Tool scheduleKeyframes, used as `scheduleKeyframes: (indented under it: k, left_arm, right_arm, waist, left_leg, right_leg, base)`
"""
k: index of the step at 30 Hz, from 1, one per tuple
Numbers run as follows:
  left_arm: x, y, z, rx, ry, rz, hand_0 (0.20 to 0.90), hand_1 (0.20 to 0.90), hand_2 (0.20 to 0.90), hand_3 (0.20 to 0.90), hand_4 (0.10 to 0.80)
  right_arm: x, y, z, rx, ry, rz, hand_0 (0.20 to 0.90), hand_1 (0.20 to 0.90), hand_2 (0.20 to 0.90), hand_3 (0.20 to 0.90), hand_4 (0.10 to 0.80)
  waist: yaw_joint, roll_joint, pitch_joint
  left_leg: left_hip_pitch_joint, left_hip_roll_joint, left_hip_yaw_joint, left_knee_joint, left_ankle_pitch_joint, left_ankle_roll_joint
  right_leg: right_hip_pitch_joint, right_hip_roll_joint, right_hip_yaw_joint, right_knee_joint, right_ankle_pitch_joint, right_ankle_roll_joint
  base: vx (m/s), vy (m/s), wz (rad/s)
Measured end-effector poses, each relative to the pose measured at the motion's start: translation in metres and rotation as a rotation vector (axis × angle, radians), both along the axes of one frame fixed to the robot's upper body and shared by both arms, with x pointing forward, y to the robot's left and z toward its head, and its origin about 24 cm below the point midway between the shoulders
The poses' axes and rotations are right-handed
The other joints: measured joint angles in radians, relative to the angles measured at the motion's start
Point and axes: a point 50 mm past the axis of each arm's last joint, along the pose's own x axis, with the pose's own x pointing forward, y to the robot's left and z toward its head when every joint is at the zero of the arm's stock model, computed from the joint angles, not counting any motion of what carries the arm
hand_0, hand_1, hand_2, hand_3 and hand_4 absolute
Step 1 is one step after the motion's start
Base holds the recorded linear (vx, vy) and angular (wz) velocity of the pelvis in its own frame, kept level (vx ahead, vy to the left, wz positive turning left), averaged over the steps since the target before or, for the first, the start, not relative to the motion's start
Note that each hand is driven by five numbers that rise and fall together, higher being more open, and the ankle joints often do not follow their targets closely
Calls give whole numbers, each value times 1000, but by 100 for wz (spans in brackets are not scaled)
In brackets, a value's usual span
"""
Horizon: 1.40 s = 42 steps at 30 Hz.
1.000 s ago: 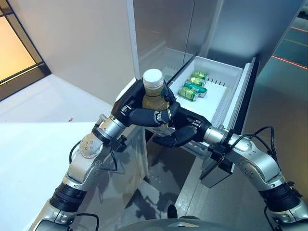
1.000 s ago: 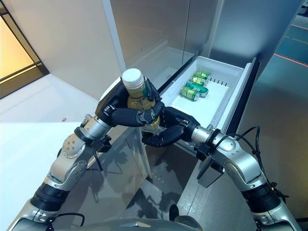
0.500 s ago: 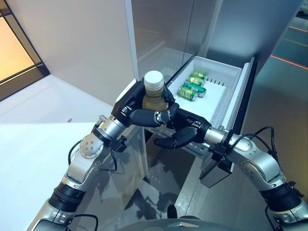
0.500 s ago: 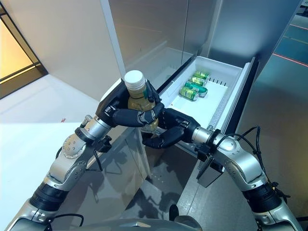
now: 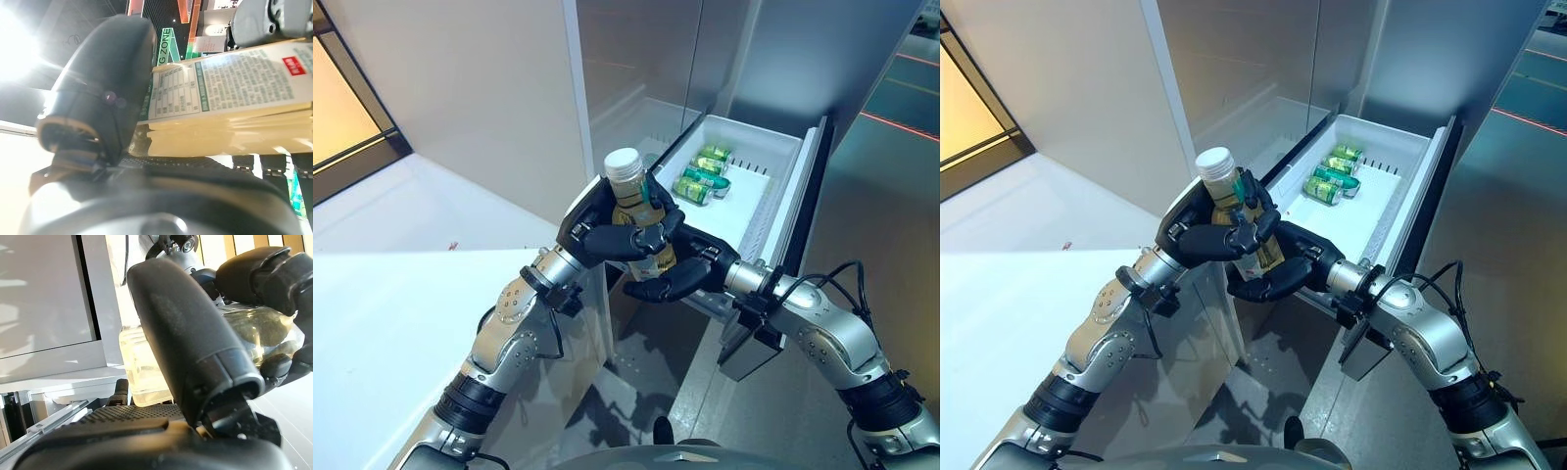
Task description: Put drinks into fridge and close the fridge
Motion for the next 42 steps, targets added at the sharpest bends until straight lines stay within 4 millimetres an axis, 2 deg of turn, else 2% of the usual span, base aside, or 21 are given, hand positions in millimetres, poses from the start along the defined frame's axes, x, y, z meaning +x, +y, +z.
scheduleKeyframes:
  k: [1, 2, 23, 24, 25, 26, 32, 36, 38, 42]
  left_arm:
    - [0, 0, 0, 1, 0, 1, 300, 300, 300, 200, 100]
    - [0, 0, 0, 7, -2, 3, 300, 300, 300, 200, 100]
    - [-5, -5, 1, 128, -111, 38, 300, 300, 300, 200, 100]
    - [-5, -5, 2, 135, -116, 38, 366, 366, 366, 277, 177]
    - [-5, -6, 2, 144, -126, 39, 493, 493, 493, 425, 325]
    - [-5, -6, 3, 157, -143, 40, 900, 900, 900, 900, 800]
    - [-3, -3, 9, 203, -199, 75, 900, 900, 900, 900, 800]
    - [-4, 1, 14, 170, -237, 117, 900, 900, 900, 900, 800]
    - [-6, 3, 22, 95, -286, 155, 900, 900, 900, 900, 800]
    - [-22, 8, 57, -132, -459, 181, 900, 900, 900, 900, 800]
  right_arm:
    - [0, 0, 0, -1, 4, -1, 582, 582, 582, 529, 429]
    - [0, 0, -1, -3, 8, -1, 300, 300, 300, 200, 100]
    - [-2, 3, -7, -44, 26, 17, 300, 300, 300, 200, 100]
    - [-2, 4, -7, -44, 24, 16, 300, 300, 300, 200, 100]
    - [-2, 4, -7, -43, 22, 15, 300, 300, 300, 200, 100]
    - [-2, 4, -7, -42, 20, 14, 300, 300, 300, 200, 100]
    - [-1, 3, -6, -43, 11, -20, 300, 300, 300, 200, 100]
    - [1, 1, -6, -47, 9, -56, 300, 300, 300, 200, 100]
    - [3, -2, -9, -48, 17, -95, 300, 300, 300, 200, 100]
    - [13, -17, -27, -81, 92, -245, 300, 300, 300, 200, 100]
  waist:
    - [0, 0, 0]
    - [0, 0, 0]
    - [0, -1, 0]
    - [0, -1, 0]
    - [-1, -2, 0]
    - [-1, -2, 0]
    - [0, -2, 1]
    - [1, -4, 1]
    - [2, -6, 3]
    - [5, -14, 7]
  left_leg:
    - [0, 0, 0, 0, 0, 0]
    - [0, 0, 0, 0, 0, 0]
    - [0, 0, -1, 0, 0, 0]
    - [0, 0, -1, 0, 0, 0]
    - [0, 0, -1, 0, 0, 0]
    - [-1, 0, -1, 0, 0, 0]
    - [-2, 0, -1, 0, 0, 0]
    - [-3, 1, -1, 0, 0, 0]
    - [-3, 1, -2, 0, 0, 0]
    - [-4, 0, -7, 0, 0, 0]
  right_leg:
    - [0, 0, 0, 0, 0, -1]
    - [0, 0, 0, 0, 0, -1]
    - [0, 0, 0, 0, -1, 2]
    - [0, 0, 0, 0, -1, 1]
    - [0, 0, 0, 0, -1, 1]
    - [0, 0, 0, 0, -1, 2]
    - [-1, 0, 0, 0, -1, 2]
    - [-1, 0, 0, 0, -1, 1]
    - [-1, 0, -2, 0, -1, 1]
    - [-1, -1, -5, 0, -1, 2]
  base:
    - [0, 0, 0]
    - [0, 0, 0]
    - [0, 0, 0]
    - [0, 0, 0]
    - [0, 0, 0]
    - [0, 0, 0]
    - [0, 0, 0]
    - [0, 0, 0]
    - [0, 0, 0]
    - [7, -3, 2]
